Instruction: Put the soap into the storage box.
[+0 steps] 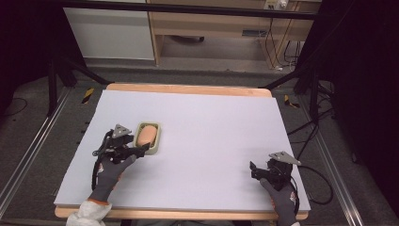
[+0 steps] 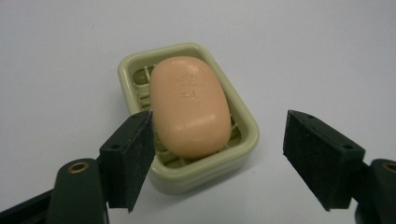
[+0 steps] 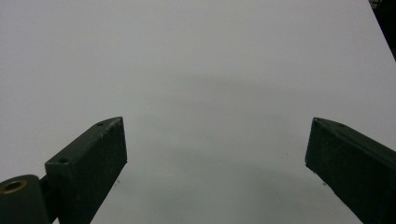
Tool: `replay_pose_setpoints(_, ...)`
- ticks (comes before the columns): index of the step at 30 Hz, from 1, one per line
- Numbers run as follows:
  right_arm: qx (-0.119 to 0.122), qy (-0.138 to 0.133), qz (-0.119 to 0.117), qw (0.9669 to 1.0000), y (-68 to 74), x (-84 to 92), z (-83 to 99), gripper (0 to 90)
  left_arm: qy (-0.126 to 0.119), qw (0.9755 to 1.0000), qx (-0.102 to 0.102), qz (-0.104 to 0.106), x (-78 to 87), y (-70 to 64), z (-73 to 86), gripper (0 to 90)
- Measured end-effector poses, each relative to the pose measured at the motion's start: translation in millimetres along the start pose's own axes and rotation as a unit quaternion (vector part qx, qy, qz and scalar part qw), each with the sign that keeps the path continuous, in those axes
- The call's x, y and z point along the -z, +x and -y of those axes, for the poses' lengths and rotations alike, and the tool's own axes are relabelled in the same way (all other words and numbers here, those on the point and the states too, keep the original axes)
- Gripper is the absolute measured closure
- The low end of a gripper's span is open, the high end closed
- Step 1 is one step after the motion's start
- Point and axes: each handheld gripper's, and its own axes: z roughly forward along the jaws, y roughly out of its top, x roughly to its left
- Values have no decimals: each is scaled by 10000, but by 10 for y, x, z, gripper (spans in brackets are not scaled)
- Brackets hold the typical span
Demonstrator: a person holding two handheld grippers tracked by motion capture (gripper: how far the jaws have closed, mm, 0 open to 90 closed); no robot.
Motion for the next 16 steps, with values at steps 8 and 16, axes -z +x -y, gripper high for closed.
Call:
replay_pose_setpoints(8, -19, 33, 97, 9999, -36, 16, 31, 59, 108, 9999, 11, 25, 140, 62, 247, 244)
replay_pose_setpoints(16, -47, 23, 148, 9999, -51, 36, 47, 58, 167, 9998, 89, -48, 320, 179, 489, 240)
